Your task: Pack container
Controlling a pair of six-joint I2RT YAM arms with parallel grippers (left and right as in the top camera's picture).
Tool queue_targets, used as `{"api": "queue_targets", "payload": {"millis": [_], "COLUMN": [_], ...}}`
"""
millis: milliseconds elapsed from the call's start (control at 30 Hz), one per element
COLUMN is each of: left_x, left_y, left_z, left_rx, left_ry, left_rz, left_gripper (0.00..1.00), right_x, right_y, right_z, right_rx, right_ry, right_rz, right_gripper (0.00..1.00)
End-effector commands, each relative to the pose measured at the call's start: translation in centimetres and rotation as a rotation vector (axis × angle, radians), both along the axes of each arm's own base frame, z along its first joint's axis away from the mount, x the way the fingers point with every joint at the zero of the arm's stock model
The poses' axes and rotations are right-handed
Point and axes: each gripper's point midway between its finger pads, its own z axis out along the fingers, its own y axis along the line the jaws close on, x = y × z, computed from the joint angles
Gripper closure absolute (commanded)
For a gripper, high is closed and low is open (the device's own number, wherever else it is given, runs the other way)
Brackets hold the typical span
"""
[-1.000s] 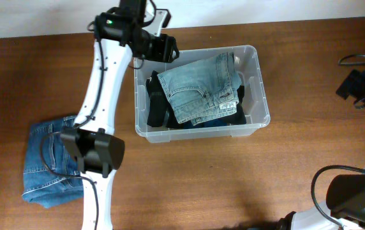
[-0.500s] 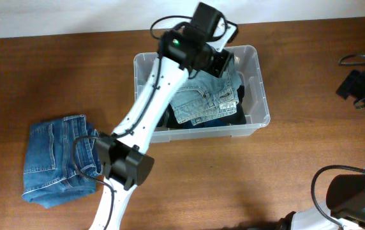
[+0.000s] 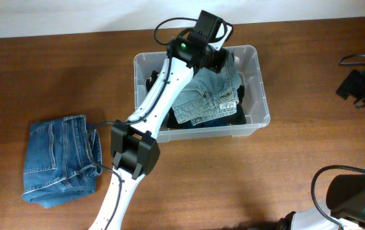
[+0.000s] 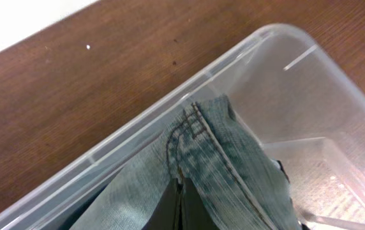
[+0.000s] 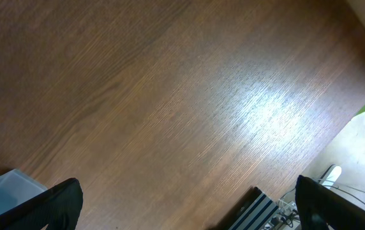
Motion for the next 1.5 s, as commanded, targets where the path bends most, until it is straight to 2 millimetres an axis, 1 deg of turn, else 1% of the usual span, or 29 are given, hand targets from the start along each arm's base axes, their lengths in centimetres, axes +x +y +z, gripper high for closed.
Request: {"api": "queue_targets", "payload": {"millis": [0, 33, 67, 167, 267, 333, 400, 600, 667, 700, 767, 833, 933, 967, 1000, 1033, 1100, 1167, 1200, 1233, 1300, 1400, 1467], "left_x": [0.4, 0.2, 0.1, -0.5, -1.6, -2.4, -3.1, -4.3, -4.3, -4.1, -3.8, -3.2, -2.6, -2.4, -2.3, -2.3, -2.2, -2.1, -1.9, -1.7, -1.5, -1.5, -1.8], "left_y": [-0.3, -0.4, -0.5, -0.9, -1.6, -2.0, -2.5, -4.0, -4.1, -4.1, -3.9, -3.5, -2.7, -2.1, -1.7, -1.1, 0.4, 2.6, 3.7, 5.5, 8.7, 14.3, 17.8], "left_z": [-1.3, -2.3, -2.6, -4.7, -6.5, -7.2, -7.6, -7.5, -6.9, -6.0, -4.3, -1.5, 2.7, 4.5, 5.7, 7.1, 9.6, 11.6, 12.4, 13.2, 14.1, 14.9, 15.3], "left_rx": [0.012, 0.023, 0.027, 0.043, 0.054, 0.069, 0.078, 0.080, 0.073, 0.065, 0.050, 0.021, -0.022, -0.037, -0.047, -0.058, -0.073, -0.071, -0.062, -0.044, -0.005, 0.062, 0.086], "left_ry": [0.003, 0.018, 0.025, 0.066, 0.112, 0.132, 0.144, 0.142, 0.132, 0.120, 0.098, 0.057, -0.004, -0.026, -0.041, -0.057, -0.083, -0.103, -0.110, -0.118, -0.119, -0.097, -0.067], "left_rz": [-0.001, -0.003, -0.006, -0.022, -0.048, -0.060, -0.072, -0.104, -0.104, -0.103, -0.098, -0.088, -0.071, -0.063, -0.057, -0.049, -0.029, 0.009, 0.033, 0.071, 0.138, 0.246, 0.302], "left_gripper": [0.99, 0.99, 0.99, 0.99, 0.99, 0.99, 0.99, 0.99, 0.99, 0.97, 0.87, 0.82, 0.70, 0.63, 0.53, 0.38, 0.28, 0.06, 0.01, 0.01, 0.01, 0.01, 0.01], "right_x": [0.0, 0.0, 0.0, 0.0, 0.0, 0.0, 0.0, 0.0, 0.0, 0.0, 0.0, 0.0, 0.0, 0.0, 0.0, 0.0, 0.0, 0.0, 0.0, 0.0, 0.0, 0.0, 0.0], "right_y": [-0.3, -0.3, -0.3, -0.3, -0.3, -0.3, -0.3, -0.3, -0.3, -0.3, -0.3, -0.3, -0.3, -0.3, -0.3, -0.3, -0.3, -0.3, -0.3, -0.3, -0.3, -0.3, -0.3], "right_z": [-0.1, -0.1, -0.1, -0.1, -0.1, -0.1, -0.1, -0.1, -0.1, -0.1, -0.1, -0.1, -0.1, -0.1, -0.1, -0.1, -0.1, -0.1, -0.1, -0.1, -0.1, -0.1, -0.1], "right_rx": [-0.008, -0.008, -0.008, -0.008, -0.008, -0.008, -0.008, -0.008, -0.008, -0.008, -0.008, -0.008, -0.008, -0.008, -0.008, -0.008, -0.008, -0.008, -0.008, -0.008, -0.008, -0.008, -0.008], "right_ry": [0.011, 0.011, 0.011, 0.011, 0.011, 0.011, 0.011, 0.011, 0.011, 0.011, 0.011, 0.011, 0.011, 0.011, 0.011, 0.011, 0.011, 0.011, 0.011, 0.011, 0.011, 0.011, 0.011], "right_rz": [-0.001, -0.001, -0.001, -0.001, -0.001, -0.001, -0.001, -0.001, -0.001, -0.001, -0.001, -0.001, -0.001, -0.001, -0.001, -0.001, -0.001, -0.001, -0.001, -0.001, -0.001, -0.001, -0.001], "right_gripper": [0.02, 0.02, 0.02, 0.02, 0.02, 0.02, 0.02, 0.02, 0.01, 0.02, 0.02, 0.02, 0.02, 0.02, 0.02, 0.02, 0.02, 0.02, 0.02, 0.02, 0.02, 0.02, 0.02]}}
